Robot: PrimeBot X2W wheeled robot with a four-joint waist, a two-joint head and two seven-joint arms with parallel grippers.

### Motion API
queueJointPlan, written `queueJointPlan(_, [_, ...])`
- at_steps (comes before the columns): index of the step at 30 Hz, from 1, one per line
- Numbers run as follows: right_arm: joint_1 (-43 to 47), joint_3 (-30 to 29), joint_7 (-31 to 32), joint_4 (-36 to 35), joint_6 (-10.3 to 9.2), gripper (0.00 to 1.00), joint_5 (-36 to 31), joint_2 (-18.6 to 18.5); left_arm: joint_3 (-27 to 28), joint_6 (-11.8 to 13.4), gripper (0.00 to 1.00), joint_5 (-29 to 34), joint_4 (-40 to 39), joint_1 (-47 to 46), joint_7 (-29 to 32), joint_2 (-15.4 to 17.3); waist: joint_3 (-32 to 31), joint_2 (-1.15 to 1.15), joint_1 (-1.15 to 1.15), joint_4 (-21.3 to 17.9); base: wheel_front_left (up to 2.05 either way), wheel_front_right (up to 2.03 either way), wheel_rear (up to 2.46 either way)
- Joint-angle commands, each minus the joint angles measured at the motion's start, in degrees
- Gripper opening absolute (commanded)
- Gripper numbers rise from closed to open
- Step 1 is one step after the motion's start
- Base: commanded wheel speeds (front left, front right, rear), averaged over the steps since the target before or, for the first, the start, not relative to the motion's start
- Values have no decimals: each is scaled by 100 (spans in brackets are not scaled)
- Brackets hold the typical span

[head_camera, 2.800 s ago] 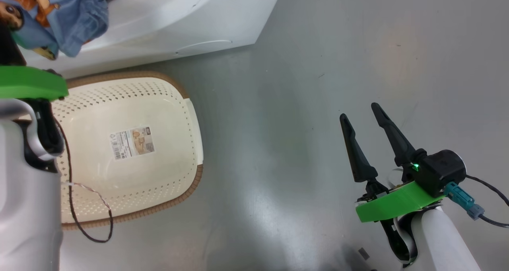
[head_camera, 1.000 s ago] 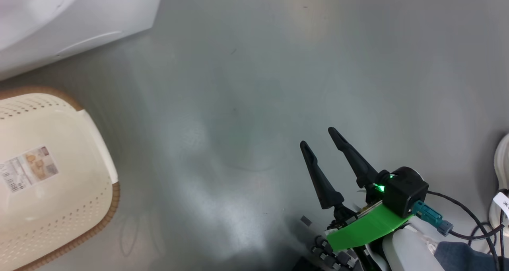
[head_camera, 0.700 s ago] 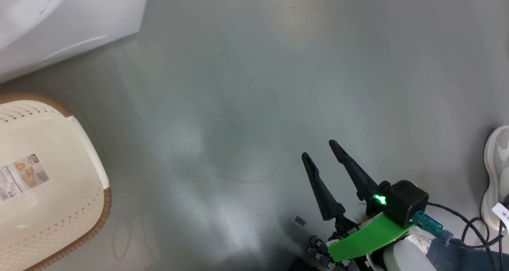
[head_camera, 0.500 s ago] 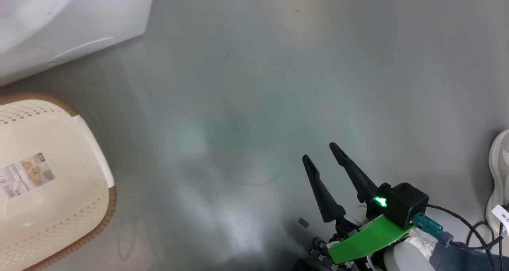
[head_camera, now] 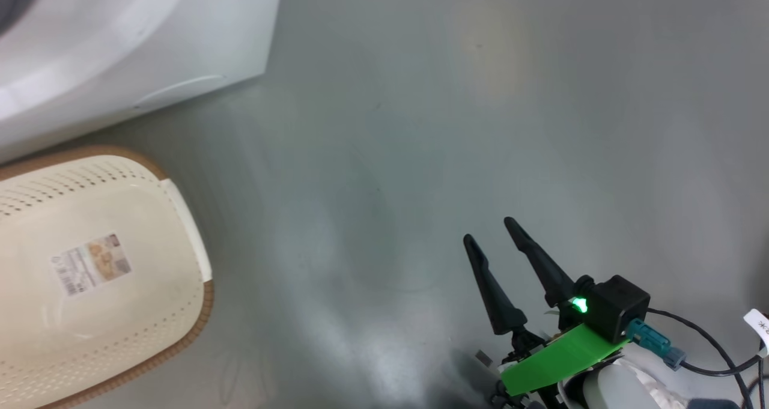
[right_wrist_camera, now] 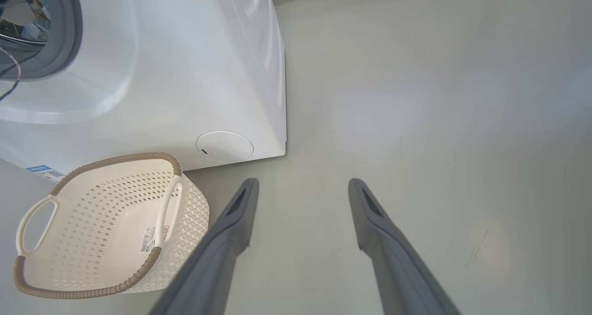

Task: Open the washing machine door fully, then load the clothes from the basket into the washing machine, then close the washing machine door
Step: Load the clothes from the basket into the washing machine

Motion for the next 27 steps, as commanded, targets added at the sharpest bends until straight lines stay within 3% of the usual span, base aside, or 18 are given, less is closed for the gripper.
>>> queueJointPlan(1, [51, 52, -27, -77, 9, 100, -53, -55, 18, 79, 100, -56, -87, 125, -52, 173, -179, 0, 0, 144, 0, 0, 0])
queueJointPlan(8, [-19, -70, -27, -33, 9, 100, -100, -55, 108, 49, 100, -236, -169, 527, -129, -103, -439, 0, 0, 414, 0, 0, 0])
queueJointPlan(27, [9, -340, -27, 175, 9, 100, -219, -55, 296, -51, 100, -322, -1443, 2469, -141, -763, -1395, 0, 0, 1111, 0, 0, 0])
